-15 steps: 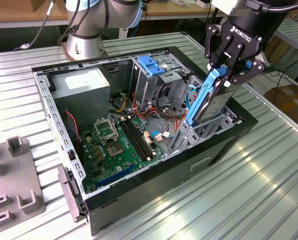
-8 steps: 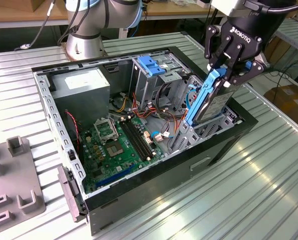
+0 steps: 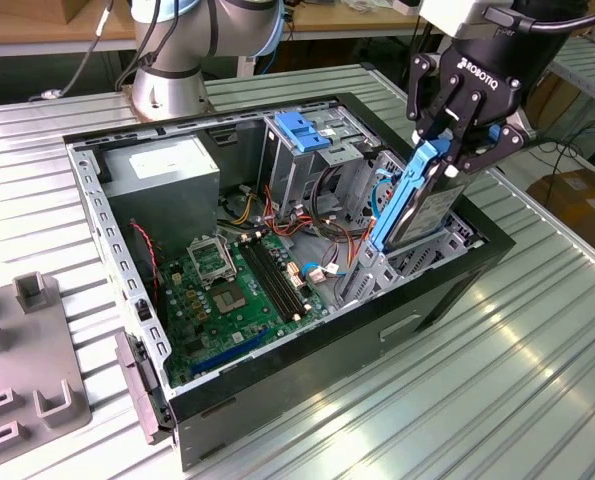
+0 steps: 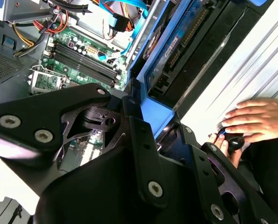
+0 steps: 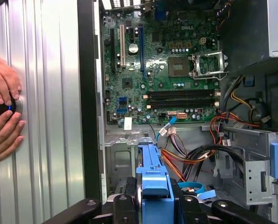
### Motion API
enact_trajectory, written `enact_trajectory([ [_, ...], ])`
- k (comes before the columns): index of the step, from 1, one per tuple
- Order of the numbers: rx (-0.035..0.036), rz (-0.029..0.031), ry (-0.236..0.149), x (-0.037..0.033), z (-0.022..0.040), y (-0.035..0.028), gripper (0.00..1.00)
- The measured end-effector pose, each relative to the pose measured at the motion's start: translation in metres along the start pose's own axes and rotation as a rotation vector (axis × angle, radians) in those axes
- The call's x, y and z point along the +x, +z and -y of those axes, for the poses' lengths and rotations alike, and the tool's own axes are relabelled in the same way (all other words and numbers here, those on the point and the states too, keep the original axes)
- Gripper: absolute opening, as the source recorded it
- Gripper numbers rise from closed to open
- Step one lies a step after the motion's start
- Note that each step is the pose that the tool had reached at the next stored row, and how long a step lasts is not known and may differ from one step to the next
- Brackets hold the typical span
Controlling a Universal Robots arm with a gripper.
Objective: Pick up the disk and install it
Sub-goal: 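Insert the disk into the insertion slot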
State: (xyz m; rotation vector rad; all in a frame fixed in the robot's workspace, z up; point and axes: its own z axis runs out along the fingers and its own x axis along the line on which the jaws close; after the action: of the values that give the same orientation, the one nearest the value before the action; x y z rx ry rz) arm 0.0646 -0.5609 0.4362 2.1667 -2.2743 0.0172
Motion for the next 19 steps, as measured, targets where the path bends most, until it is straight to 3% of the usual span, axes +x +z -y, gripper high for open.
enact_trajectory([
  [19, 0.0009, 0.0001, 0.000, 0.0011, -0.0001, 0.0169, 0.37],
])
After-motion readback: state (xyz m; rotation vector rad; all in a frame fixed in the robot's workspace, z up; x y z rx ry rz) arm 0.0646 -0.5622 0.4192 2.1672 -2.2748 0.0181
